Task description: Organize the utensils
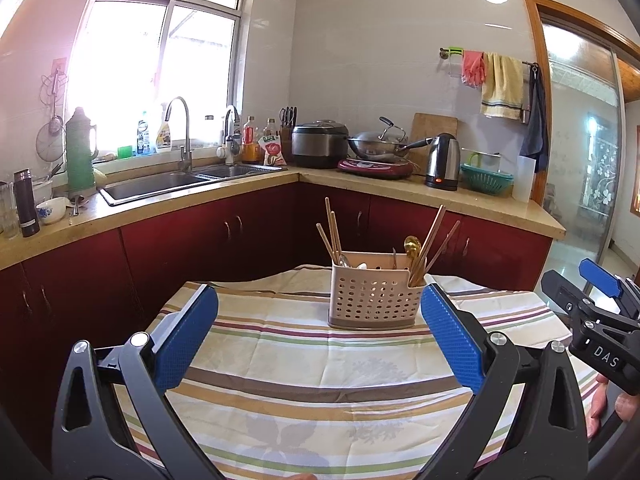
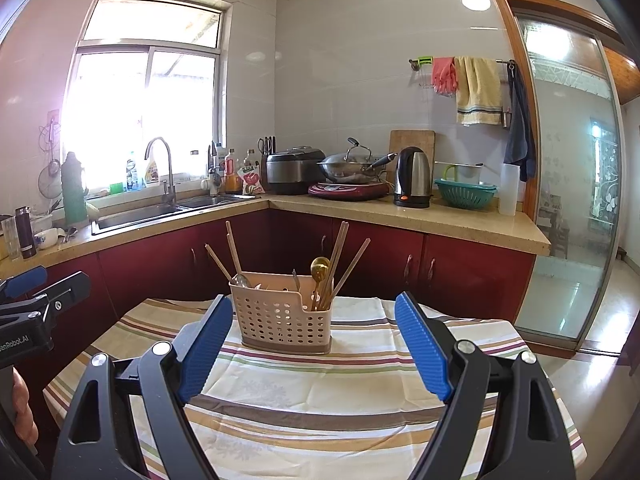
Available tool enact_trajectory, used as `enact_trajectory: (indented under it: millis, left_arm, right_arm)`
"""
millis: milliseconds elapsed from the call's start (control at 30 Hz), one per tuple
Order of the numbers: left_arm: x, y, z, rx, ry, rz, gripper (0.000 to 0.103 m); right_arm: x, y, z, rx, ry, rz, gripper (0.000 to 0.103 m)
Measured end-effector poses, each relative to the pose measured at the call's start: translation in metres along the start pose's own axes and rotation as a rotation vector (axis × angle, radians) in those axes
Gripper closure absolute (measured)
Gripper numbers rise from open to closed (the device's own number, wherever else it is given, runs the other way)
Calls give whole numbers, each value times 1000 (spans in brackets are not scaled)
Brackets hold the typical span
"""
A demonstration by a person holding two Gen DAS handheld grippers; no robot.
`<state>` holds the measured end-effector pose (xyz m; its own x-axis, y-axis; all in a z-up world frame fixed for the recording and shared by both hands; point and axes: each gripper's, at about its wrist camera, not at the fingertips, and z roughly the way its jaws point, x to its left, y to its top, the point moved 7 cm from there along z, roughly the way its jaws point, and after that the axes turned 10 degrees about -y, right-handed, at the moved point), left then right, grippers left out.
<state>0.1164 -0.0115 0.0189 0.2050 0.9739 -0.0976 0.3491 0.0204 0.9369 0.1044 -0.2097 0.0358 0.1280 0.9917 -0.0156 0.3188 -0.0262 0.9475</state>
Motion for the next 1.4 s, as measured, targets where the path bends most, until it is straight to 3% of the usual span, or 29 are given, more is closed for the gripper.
enact_trajectory:
  millis: [833,1400]
  left_arm:
    - [3,2,-7,-26,13,26,4]
    - [9,-4,13,-9,24,23,4]
  right_arm:
    - [1,0,-2,5,0,-5,22]
    - [1,-8,14,43,6,-12,22]
